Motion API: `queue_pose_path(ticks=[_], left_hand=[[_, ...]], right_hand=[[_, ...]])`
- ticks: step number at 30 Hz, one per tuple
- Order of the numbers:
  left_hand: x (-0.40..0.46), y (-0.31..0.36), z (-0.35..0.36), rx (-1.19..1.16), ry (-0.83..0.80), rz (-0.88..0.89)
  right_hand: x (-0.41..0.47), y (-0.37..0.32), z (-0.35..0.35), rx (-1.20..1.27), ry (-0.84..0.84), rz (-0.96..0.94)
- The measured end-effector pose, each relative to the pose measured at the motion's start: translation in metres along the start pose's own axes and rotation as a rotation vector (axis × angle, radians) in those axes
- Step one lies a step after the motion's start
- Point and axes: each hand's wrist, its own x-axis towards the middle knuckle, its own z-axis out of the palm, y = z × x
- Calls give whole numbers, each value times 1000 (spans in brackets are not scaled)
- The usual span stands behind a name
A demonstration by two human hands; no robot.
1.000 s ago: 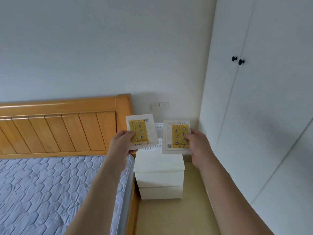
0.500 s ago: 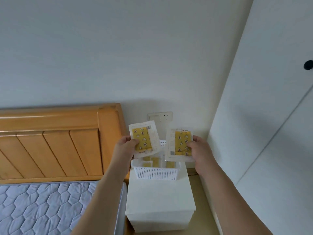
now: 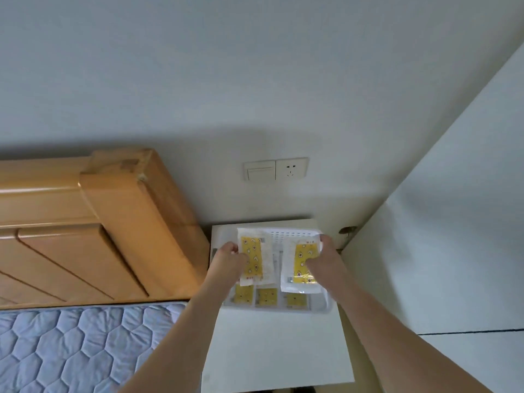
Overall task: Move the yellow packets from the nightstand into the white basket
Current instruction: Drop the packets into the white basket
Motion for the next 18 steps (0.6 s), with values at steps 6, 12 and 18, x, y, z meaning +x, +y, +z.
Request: queue_pose_path(ticks=[6,12,18], left_hand=[[85,-59,47,139,-116,-158],[134,-105,77,277,-158,-264],[143,-120,89,402,-157,-282]], right_hand=[[80,55,41,-360,-111,31],[128,97,79,-493,-180,98],[133,111,91,-642,-226,123]])
